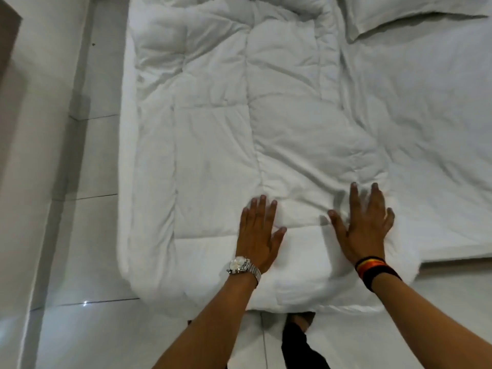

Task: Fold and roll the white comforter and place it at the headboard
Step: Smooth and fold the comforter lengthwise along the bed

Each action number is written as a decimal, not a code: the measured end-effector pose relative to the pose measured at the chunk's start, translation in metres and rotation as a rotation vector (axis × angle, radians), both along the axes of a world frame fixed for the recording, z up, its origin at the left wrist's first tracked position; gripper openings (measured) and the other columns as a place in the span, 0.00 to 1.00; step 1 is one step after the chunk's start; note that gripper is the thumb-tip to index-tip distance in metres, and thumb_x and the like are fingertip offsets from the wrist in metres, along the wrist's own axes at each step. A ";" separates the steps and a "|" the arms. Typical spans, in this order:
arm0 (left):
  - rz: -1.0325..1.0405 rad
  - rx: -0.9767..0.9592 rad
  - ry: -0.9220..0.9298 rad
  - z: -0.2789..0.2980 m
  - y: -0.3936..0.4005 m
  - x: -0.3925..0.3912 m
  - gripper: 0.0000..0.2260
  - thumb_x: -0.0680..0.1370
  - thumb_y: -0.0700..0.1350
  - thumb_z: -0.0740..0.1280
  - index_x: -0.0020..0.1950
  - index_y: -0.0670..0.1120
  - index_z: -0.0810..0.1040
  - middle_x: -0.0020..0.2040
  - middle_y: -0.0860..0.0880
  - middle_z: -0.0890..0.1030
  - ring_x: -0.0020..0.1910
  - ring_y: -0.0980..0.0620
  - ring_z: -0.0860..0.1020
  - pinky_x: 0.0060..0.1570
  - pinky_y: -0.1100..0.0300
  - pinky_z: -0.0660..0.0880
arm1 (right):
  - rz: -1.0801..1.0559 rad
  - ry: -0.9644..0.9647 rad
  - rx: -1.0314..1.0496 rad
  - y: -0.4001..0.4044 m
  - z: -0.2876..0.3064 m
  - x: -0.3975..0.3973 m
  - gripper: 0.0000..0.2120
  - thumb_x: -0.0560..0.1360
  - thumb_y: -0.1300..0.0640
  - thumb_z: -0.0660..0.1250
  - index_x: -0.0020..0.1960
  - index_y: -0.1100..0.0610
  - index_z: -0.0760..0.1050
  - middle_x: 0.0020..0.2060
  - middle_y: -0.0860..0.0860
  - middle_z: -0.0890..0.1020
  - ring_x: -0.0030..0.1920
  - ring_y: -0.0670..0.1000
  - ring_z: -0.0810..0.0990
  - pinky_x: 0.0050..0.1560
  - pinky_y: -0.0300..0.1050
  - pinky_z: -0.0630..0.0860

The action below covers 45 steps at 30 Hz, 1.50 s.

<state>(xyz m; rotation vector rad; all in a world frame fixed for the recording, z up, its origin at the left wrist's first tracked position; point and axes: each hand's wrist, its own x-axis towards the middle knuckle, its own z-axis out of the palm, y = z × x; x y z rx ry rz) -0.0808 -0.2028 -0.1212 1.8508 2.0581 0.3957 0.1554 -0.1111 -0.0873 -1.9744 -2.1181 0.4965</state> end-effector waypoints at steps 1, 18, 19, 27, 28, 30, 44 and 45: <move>0.081 0.046 0.013 0.005 -0.004 -0.024 0.30 0.85 0.58 0.54 0.85 0.47 0.55 0.85 0.45 0.50 0.84 0.45 0.46 0.81 0.43 0.47 | 0.067 0.015 0.010 -0.006 0.003 -0.029 0.39 0.80 0.34 0.59 0.86 0.49 0.54 0.85 0.61 0.50 0.85 0.64 0.51 0.79 0.71 0.48; 0.786 -0.245 -0.706 0.024 0.073 -0.335 0.58 0.70 0.70 0.73 0.85 0.48 0.40 0.78 0.41 0.69 0.73 0.39 0.71 0.71 0.46 0.70 | 0.063 -0.067 -0.247 -0.070 -0.026 -0.383 0.34 0.85 0.36 0.48 0.87 0.45 0.42 0.86 0.57 0.46 0.86 0.58 0.43 0.83 0.65 0.41; 0.802 -0.213 -0.756 0.026 0.076 -0.338 0.56 0.71 0.65 0.76 0.84 0.48 0.44 0.75 0.41 0.72 0.69 0.40 0.75 0.66 0.50 0.74 | 0.053 -0.053 -0.246 -0.070 -0.023 -0.385 0.34 0.85 0.36 0.49 0.87 0.45 0.43 0.86 0.57 0.46 0.86 0.57 0.44 0.83 0.65 0.41; 0.867 -0.042 -0.636 0.018 0.009 -0.403 0.46 0.70 0.64 0.77 0.79 0.54 0.54 0.55 0.46 0.82 0.51 0.43 0.82 0.44 0.58 0.74 | 0.199 -0.105 -0.390 -0.079 -0.023 -0.416 0.36 0.84 0.33 0.46 0.86 0.43 0.36 0.86 0.51 0.37 0.86 0.53 0.38 0.83 0.62 0.39; 0.895 -0.082 -0.639 0.015 0.008 -0.405 0.49 0.70 0.65 0.77 0.80 0.53 0.52 0.63 0.41 0.80 0.57 0.40 0.81 0.51 0.54 0.76 | 0.184 -0.101 -0.399 -0.080 -0.025 -0.419 0.36 0.84 0.33 0.45 0.86 0.43 0.36 0.86 0.52 0.37 0.86 0.53 0.37 0.82 0.63 0.38; 0.900 -0.152 -0.670 0.014 0.023 -0.414 0.54 0.69 0.70 0.74 0.83 0.53 0.46 0.74 0.39 0.73 0.67 0.39 0.77 0.62 0.48 0.75 | 0.115 -0.047 -0.324 -0.071 -0.023 -0.429 0.36 0.84 0.32 0.46 0.86 0.42 0.37 0.86 0.52 0.37 0.85 0.54 0.37 0.82 0.65 0.38; 0.466 -0.044 -0.845 0.030 0.399 -0.544 0.69 0.57 0.67 0.82 0.84 0.54 0.40 0.78 0.46 0.69 0.71 0.49 0.74 0.69 0.60 0.71 | -0.258 -0.102 -0.212 0.180 -0.043 -0.580 0.36 0.83 0.31 0.43 0.86 0.42 0.36 0.86 0.54 0.36 0.85 0.57 0.35 0.80 0.72 0.36; 0.408 -0.047 -0.825 0.030 0.416 -0.542 0.69 0.57 0.66 0.83 0.84 0.53 0.42 0.74 0.47 0.74 0.65 0.52 0.77 0.61 0.68 0.73 | -0.293 -0.113 -0.231 0.188 -0.046 -0.591 0.36 0.83 0.31 0.43 0.86 0.41 0.36 0.86 0.54 0.36 0.85 0.57 0.35 0.79 0.73 0.35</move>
